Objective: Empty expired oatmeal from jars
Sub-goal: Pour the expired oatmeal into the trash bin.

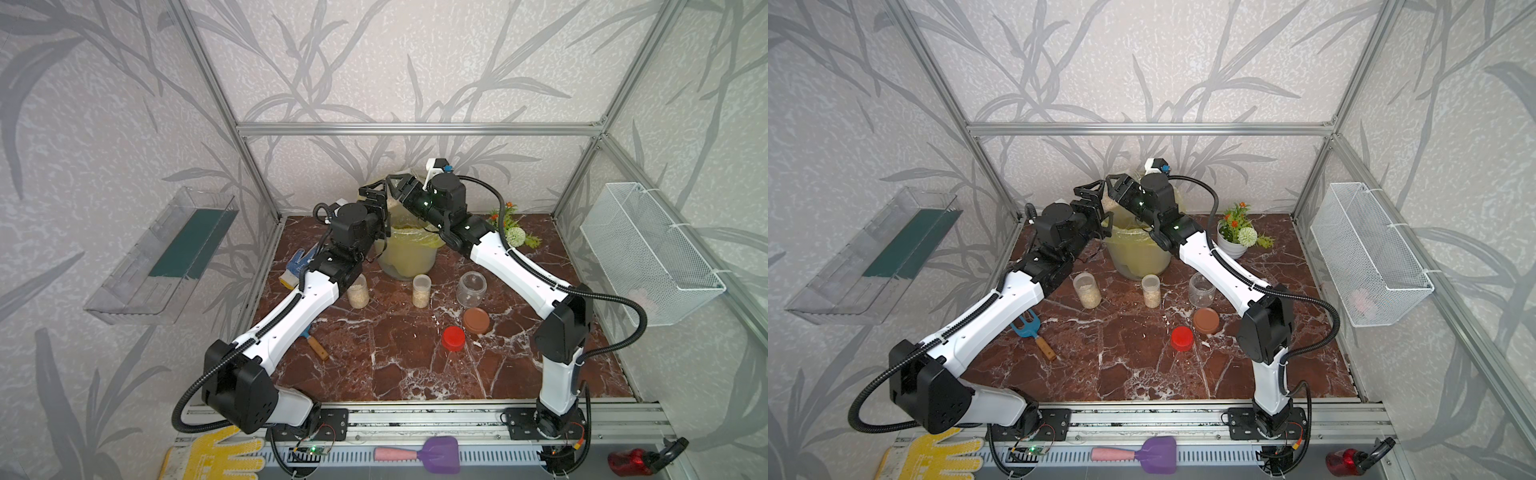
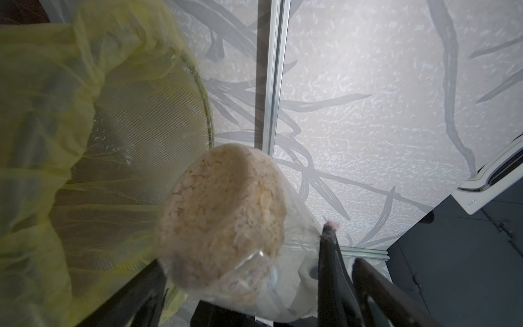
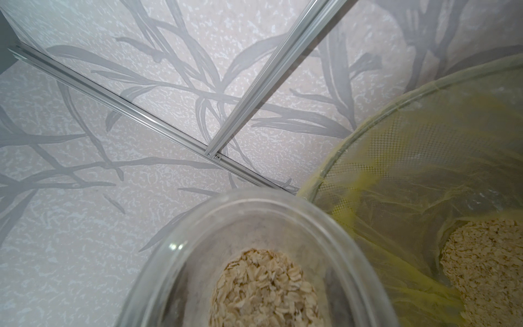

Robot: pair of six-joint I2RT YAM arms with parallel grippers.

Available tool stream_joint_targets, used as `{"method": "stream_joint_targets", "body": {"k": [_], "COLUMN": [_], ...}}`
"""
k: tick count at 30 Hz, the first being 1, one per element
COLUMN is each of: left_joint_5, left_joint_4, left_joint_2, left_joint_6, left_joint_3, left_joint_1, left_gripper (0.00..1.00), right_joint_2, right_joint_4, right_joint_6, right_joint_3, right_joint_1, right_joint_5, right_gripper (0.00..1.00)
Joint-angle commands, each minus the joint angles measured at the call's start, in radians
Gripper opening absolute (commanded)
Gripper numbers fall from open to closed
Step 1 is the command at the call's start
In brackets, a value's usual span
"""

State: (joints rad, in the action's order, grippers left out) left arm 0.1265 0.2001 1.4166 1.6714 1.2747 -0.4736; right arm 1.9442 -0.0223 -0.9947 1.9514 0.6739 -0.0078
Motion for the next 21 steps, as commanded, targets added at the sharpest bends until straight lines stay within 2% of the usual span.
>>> {"method": "stream_joint_targets", "body": {"k": [1, 21], "left_joint_5": [0.055, 0.110], "left_joint_4": [0.058, 0.232], "left_joint_2": [0.005, 0.140], "left_joint_6": [0.070, 0.161], "left_joint_3": [-0.004, 0.027], "left_joint_1": [0.000, 0.021], "left_gripper": [0.99, 0.99], "right_joint_2": [-0.017, -0.011], "right_joint_4": [-0.041, -0.122], "right_joint_6": [-0.012, -0.098], "right_joint_3": [0.027, -0.033], "right_joint_1": [0.006, 0.007], "right_joint_5": [0.004, -0.022], "right_gripper": [0.10, 0.09]}}
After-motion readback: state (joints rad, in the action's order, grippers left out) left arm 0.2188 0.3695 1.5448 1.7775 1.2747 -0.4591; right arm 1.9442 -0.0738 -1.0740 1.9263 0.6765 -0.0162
